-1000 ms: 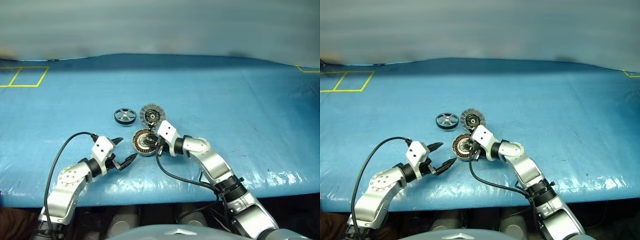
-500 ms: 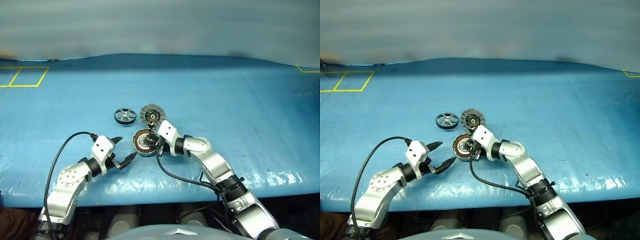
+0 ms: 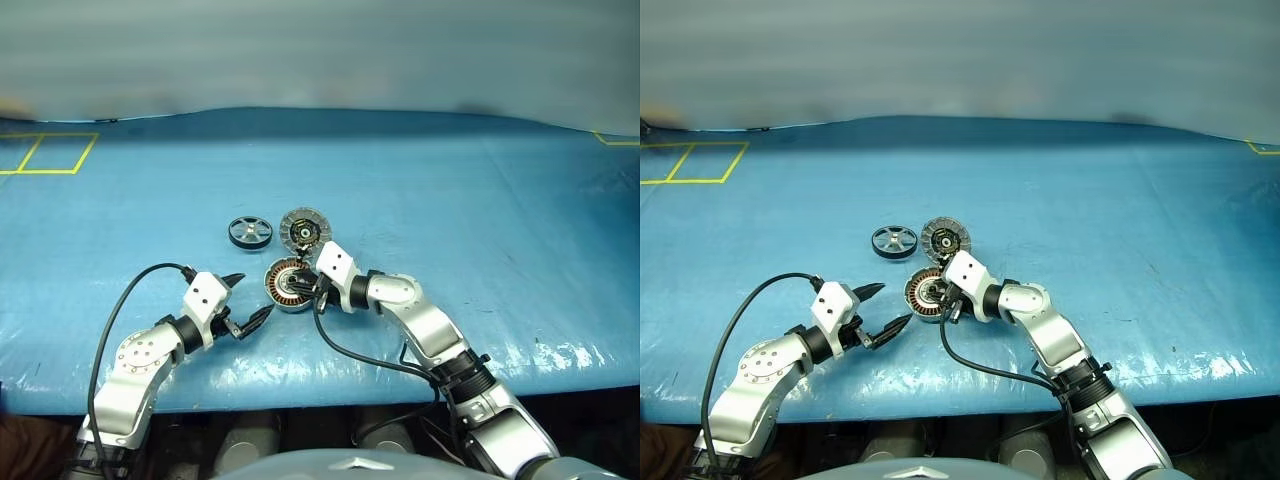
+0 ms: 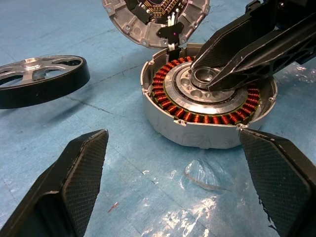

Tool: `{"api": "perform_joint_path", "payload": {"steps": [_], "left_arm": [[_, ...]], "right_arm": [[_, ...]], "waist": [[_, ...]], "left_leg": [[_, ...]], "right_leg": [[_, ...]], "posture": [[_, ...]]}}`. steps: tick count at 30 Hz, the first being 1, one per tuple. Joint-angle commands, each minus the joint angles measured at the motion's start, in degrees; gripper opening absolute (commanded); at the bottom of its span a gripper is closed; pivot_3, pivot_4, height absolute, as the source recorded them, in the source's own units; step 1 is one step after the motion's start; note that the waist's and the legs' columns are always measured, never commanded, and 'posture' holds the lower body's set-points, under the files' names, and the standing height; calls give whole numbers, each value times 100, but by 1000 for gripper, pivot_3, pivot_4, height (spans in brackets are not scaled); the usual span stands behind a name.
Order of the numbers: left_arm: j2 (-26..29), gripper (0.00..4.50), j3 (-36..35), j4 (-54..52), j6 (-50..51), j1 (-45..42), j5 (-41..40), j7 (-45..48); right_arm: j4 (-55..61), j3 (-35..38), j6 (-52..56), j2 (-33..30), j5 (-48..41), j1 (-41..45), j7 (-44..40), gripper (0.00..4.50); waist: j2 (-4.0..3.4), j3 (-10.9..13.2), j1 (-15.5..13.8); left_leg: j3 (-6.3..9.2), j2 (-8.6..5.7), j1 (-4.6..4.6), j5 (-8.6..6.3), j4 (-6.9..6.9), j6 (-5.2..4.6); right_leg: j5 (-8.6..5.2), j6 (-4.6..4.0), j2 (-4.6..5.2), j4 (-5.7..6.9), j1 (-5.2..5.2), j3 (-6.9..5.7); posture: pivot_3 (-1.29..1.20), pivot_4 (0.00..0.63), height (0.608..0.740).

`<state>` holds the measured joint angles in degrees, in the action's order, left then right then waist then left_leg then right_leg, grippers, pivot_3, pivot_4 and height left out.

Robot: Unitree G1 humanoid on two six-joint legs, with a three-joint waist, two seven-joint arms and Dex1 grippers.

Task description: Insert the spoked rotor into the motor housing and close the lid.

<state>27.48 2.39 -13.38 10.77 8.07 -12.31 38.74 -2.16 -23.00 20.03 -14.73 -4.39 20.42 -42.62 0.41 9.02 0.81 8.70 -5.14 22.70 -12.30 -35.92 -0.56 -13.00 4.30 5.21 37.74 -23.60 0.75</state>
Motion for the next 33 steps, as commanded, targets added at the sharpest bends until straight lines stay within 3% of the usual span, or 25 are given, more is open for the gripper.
{"api": "perform_joint_path", "payload": {"steps": [1,5,13,23,27,33], "left_arm": [[-3,4500,-52,-54,-99,-23,6,-31],[-8,4500,-55,-53,-96,-14,8,-37],[-1,4500,-52,-76,-87,2,18,-45],[-16,4500,-24,-66,-38,-44,49,-70],[-16,4500,-20,-72,-3,-67,53,-73],[-21,4500,-3,-126,8,-3,67,-104]], "right_arm": [[154,34,-57,38,-27,12,-31,731],[170,22,39,30,-106,2,-129,731],[212,78,-11,89,-126,-35,-86,3346],[326,263,188,222,-404,-47,-124,3346],[315,313,314,255,-530,-27,-167,2470],[252,306,302,264,-463,-16,-61,457]], "waist": [[0,0,0],[0,0,0],[0,0,0],[0,0,2],[0,0,-1],[-1,0,2]], "left_leg": [[0,0,0,0,0,0],[0,0,0,0,0,0],[0,0,0,0,0,0],[0,0,0,0,0,0],[0,0,0,0,0,0],[0,0,0,0,1,0]], "right_leg": [[0,0,0,0,0,0],[0,0,0,0,0,0],[-1,2,0,0,0,0],[-1,1,0,0,0,0],[0,0,0,0,0,0],[0,1,0,0,-1,0]], "posture": [[0,150,740],[0,150,740],[0,150,740],[0,150,740],[0,150,740],[0,150,740]]}}
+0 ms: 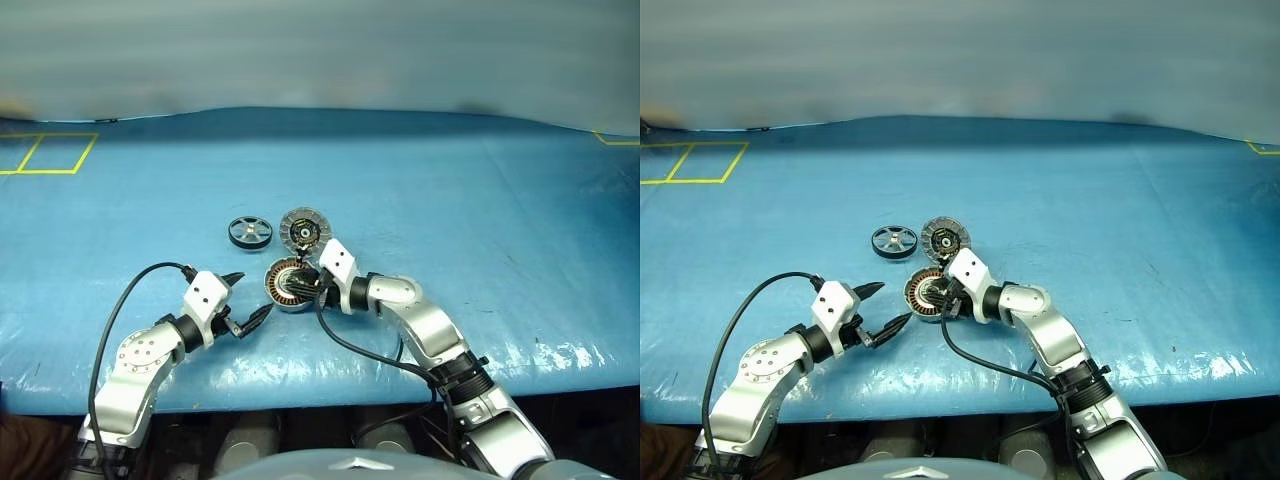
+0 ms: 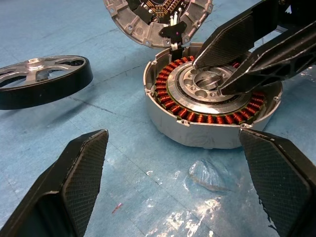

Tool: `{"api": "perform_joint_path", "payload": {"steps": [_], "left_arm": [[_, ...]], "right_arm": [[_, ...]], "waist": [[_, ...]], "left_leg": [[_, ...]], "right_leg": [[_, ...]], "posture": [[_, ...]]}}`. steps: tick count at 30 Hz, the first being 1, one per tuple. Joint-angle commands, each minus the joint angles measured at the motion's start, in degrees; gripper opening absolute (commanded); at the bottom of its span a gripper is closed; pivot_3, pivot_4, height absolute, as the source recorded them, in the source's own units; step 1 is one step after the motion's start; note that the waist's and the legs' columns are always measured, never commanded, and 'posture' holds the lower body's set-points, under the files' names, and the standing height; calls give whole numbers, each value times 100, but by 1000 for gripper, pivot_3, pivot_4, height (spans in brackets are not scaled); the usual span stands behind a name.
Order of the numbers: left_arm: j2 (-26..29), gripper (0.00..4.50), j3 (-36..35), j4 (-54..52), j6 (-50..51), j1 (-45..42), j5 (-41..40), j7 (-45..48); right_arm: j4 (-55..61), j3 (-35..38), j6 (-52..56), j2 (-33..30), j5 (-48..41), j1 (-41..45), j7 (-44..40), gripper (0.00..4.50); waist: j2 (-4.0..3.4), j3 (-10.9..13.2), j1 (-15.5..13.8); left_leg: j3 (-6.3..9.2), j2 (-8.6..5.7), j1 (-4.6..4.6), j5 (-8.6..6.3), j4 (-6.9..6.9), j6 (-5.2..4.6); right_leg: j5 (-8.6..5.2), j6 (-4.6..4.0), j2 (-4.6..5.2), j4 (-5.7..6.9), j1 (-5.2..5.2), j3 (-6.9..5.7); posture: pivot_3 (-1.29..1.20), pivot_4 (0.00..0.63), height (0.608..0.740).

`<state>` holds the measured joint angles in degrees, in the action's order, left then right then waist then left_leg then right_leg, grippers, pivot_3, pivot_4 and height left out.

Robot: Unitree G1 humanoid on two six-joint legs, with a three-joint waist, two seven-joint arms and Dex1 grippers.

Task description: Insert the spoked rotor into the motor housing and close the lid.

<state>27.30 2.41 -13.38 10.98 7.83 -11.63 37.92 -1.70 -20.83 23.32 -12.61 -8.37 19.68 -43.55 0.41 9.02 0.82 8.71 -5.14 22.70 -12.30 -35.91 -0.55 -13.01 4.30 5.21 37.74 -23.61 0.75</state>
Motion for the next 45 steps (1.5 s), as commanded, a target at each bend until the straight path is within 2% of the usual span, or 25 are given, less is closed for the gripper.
{"api": "perform_joint_path", "payload": {"steps": [1,13,30,45], "left_arm": [[-7,4500,3,-137,-16,39,3,-31],[-16,4500,51,-126,-15,37,7,-38],[-13,4500,19,-120,73,1,6,-103],[-30,4500,63,-116,127,-35,21,-137]], "right_arm": [[206,103,-9,63,-73,64,53,91],[234,124,75,60,-69,81,123,14],[145,-616,-181,-386,889,107,189,14],[417,81,52,100,157,174,278,14]], "waist": [[0,0,3],[0,0,6],[0,-1,-1],[-1,0,0]], "left_leg": [[0,0,0,0,0,0],[0,0,0,0,0,0],[0,0,-5,0,0,1],[1,1,-1,0,2,0]], "right_leg": [[0,0,0,0,-1,0],[0,1,0,0,-1,0],[-8,13,1,0,0,-1],[-8,12,0,0,-1,0]], "posture": [[0,150,740],[0,150,740],[0,150,740],[0,150,740]]}}
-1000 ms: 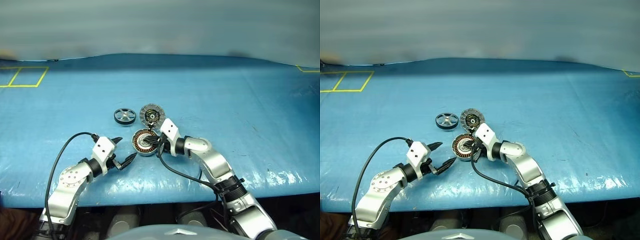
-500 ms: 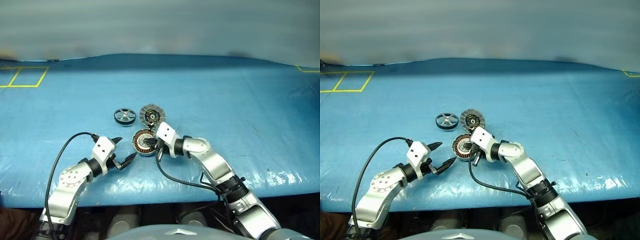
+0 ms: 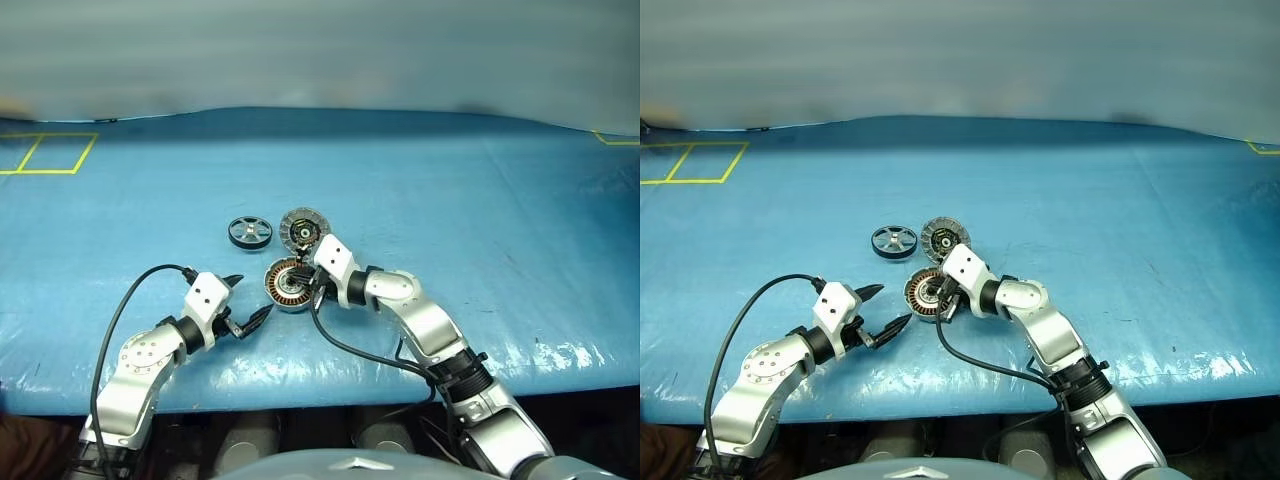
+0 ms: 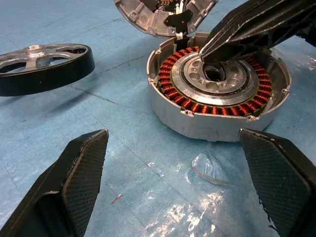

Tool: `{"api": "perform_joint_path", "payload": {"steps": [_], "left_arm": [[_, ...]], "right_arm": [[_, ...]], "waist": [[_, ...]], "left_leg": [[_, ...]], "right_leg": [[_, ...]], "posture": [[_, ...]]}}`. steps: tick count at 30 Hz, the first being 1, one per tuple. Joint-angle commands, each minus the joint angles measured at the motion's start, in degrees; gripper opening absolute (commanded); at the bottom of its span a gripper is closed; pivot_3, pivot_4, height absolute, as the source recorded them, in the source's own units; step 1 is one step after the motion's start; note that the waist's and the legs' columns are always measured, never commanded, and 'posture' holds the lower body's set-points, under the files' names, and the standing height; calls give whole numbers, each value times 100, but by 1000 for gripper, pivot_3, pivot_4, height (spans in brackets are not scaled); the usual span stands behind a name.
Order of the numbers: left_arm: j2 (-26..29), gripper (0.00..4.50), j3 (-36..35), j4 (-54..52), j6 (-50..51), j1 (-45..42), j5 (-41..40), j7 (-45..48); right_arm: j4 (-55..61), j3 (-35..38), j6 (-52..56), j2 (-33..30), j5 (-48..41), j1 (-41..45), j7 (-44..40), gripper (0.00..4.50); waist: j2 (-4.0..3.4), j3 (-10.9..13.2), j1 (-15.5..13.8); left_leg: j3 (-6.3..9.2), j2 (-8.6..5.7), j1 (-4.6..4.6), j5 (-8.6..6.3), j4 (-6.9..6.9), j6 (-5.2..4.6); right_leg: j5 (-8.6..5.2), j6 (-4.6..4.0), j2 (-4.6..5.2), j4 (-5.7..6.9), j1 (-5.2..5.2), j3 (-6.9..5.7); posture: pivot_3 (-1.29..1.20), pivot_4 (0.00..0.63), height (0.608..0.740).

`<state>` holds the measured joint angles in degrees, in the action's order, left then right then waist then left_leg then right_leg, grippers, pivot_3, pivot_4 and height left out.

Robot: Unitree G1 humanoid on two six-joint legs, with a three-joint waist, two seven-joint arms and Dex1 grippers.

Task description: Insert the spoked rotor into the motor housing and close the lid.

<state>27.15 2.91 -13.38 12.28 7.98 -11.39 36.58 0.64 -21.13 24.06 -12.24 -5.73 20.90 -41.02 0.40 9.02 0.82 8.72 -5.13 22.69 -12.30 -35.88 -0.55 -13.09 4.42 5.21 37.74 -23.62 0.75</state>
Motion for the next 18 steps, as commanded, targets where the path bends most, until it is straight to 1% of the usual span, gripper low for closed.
{"api": "perform_joint_path", "payload": {"steps": [1,18], "left_arm": [[-13,4500,13,-116,0,-51,-3,-5],[-11,4500,-7,-144,-7,8,7,-51]], "right_arm": [[161,102,-27,55,-88,56,34,14],[-166,-132,-27,-62,179,-14,70,14]], "waist": [[0,0,0],[0,0,-1]], "left_leg": [[0,0,0,0,0,0],[-1,0,-1,0,-1,0]], "right_leg": [[0,0,0,0,0,0],[0,0,1,0,-1,0]], "posture": [[0,150,740],[0,150,740]]}}
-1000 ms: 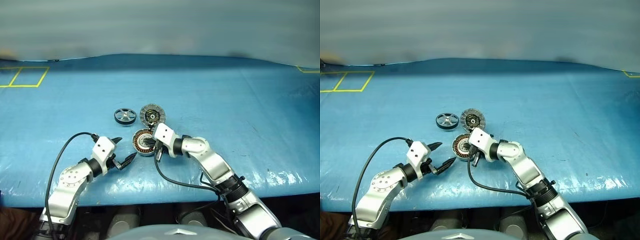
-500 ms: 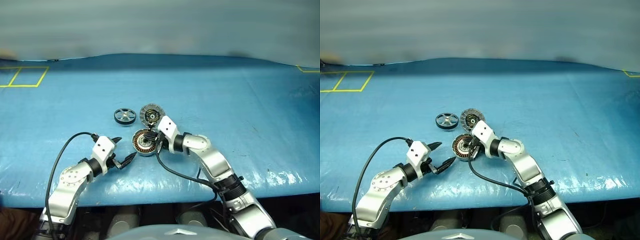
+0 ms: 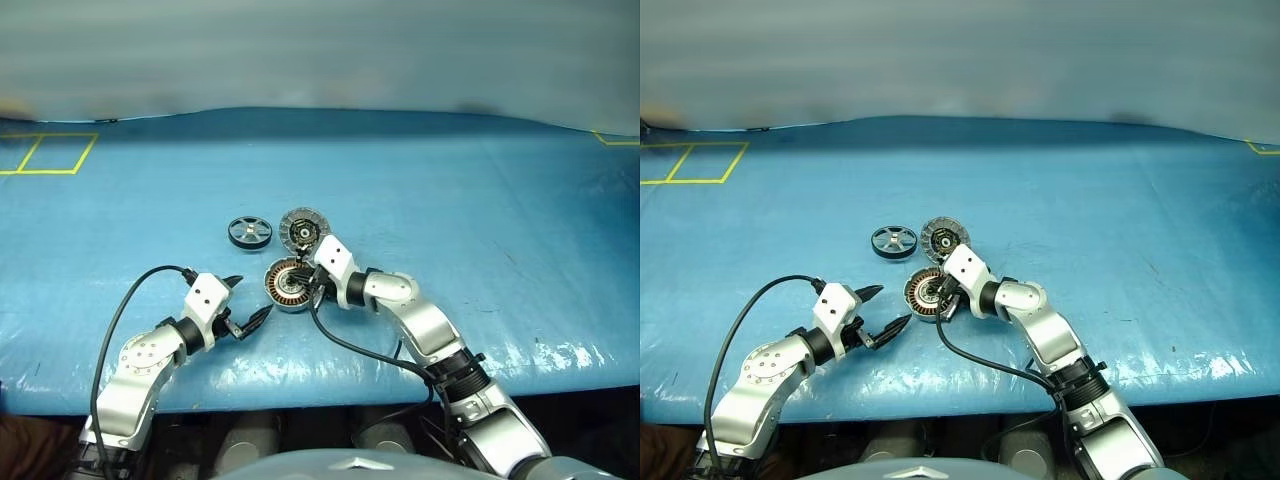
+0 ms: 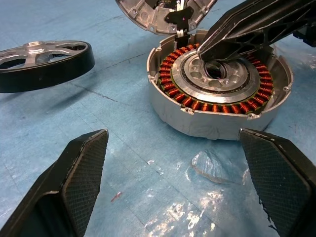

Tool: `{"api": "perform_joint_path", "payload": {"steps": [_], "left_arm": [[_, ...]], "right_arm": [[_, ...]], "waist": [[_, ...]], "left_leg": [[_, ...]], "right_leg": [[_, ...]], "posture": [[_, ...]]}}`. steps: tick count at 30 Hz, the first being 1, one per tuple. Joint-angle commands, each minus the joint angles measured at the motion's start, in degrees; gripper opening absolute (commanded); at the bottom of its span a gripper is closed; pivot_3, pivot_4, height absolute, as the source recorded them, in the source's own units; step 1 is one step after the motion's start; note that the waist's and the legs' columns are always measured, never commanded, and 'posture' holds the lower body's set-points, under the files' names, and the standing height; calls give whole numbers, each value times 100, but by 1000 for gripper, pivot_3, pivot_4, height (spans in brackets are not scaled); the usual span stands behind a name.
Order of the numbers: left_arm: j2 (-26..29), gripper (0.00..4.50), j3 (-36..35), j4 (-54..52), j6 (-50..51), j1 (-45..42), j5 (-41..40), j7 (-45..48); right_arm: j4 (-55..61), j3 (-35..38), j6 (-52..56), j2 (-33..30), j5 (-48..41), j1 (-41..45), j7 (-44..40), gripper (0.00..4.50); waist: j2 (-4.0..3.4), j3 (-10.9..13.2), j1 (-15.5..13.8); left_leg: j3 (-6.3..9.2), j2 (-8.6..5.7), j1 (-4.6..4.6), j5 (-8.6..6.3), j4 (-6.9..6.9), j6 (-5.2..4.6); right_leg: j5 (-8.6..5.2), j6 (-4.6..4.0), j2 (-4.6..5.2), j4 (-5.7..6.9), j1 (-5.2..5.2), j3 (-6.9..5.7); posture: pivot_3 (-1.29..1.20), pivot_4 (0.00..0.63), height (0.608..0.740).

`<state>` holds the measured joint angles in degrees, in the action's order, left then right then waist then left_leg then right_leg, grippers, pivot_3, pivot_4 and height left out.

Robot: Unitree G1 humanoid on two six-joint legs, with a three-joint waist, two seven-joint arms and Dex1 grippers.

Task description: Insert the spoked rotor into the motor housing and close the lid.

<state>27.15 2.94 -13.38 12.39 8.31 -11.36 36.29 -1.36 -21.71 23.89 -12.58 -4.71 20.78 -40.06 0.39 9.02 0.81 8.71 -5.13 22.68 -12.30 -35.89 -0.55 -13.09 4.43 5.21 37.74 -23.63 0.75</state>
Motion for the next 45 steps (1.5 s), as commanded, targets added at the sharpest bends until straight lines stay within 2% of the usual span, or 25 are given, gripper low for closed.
{"api": "perform_joint_path", "payload": {"steps": [1,24,35,38,45], "left_arm": [[-12,4500,-11,-139,-19,-29,4,-23],[-15,4500,-35,-95,-41,-51,-2,-26],[-6,4500,-48,-90,-21,-99,-3,-31],[-6,4500,-52,-91,-38,-88,2,-34],[-19,4500,-40,-81,-71,-68,11,-37]], "right_arm": [[15,-102,-30,-48,126,1,-9,14],[-528,-565,-485,-283,967,-68,144,14],[-813,-772,-669,-419,1322,-125,138,14],[-807,-774,-685,-423,1336,-143,121,14],[-820,-836,-721,-469,1426,-171,87,14]], "waist": [[0,0,0],[-1,-5,2],[-4,-15,-2],[-3,-15,-3],[-3,-16,-6]], "left_leg": [[0,0,0,0,0,0],[0,1,-28,0,-1,2],[0,3,-77,-4,1,7],[2,7,-99,-21,5,35],[3,9,-100,-23,7,38]], "right_leg": [[0,0,0,0,0,0],[-3,-2,0,1,8,0],[-23,-32,3,0,55,2],[-28,-38,14,-3,80,2],[-29,-39,15,-3,79,1]], "posture": [[0,150,740],[0,150,740],[0,150,740],[0,150,740],[0,150,740]]}}
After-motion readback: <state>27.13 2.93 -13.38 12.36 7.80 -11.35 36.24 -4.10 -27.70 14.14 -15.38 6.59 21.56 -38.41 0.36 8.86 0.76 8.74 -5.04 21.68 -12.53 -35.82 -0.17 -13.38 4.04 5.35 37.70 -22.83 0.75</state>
